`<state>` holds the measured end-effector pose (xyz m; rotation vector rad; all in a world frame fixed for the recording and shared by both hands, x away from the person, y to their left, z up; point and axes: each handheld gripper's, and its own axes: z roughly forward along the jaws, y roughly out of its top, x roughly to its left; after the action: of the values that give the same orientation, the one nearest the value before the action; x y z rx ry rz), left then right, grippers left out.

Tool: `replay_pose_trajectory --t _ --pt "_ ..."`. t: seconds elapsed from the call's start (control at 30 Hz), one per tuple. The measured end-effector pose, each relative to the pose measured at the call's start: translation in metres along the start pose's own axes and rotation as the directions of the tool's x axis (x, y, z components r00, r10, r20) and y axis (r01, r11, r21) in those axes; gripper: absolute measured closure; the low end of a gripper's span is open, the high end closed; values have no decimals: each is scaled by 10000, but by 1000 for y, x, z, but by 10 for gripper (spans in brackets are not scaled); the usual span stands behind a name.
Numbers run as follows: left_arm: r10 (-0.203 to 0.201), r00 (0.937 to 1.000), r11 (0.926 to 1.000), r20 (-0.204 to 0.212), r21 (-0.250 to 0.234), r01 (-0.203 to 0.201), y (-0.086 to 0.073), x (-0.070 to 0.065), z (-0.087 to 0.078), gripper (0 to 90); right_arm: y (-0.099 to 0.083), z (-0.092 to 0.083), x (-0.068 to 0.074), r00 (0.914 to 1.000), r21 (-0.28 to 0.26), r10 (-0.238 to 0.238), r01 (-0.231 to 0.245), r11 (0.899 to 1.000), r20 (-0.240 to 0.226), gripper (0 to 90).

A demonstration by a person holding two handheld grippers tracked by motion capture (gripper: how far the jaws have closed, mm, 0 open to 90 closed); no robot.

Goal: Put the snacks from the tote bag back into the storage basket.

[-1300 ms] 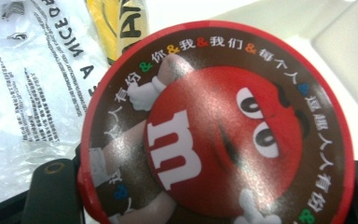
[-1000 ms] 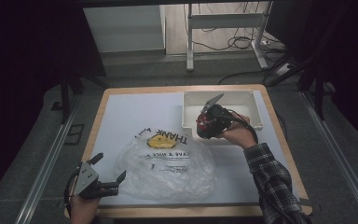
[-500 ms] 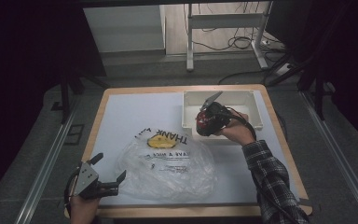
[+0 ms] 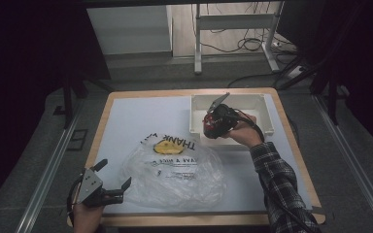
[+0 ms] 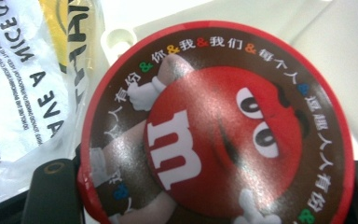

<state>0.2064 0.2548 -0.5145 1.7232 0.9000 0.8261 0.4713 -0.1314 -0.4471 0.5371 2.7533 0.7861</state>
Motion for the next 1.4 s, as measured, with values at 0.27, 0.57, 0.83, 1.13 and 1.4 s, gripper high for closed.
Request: replay_pose_trajectory --t 0.27,0.57,0.83,1.13,1.4 --pt "0 10000 10000 -1 -4 0 0 0 0 0 2 4 -5 10000 -9 9 -9 10000 -43 257" --pt "7 10000 10000 -5 -16 -7 0 0 0 0 4 14 -10 9999 -35 5 -6 10000 -133 258" --pt "-3 10000 10000 -3 -23 3 0 0 0 0 6 21 -16 9998 8 -64 64 10000 -166 257" --pt "-12 10000 10000 -7 -29 12 0 0 0 0 8 28 -23 9996 16 -158 159 9999 -247 257" --pt "-4 10000 10000 -13 -33 4 0 0 -1 0 10 34 -26 9992 58 -224 227 9997 -329 257"
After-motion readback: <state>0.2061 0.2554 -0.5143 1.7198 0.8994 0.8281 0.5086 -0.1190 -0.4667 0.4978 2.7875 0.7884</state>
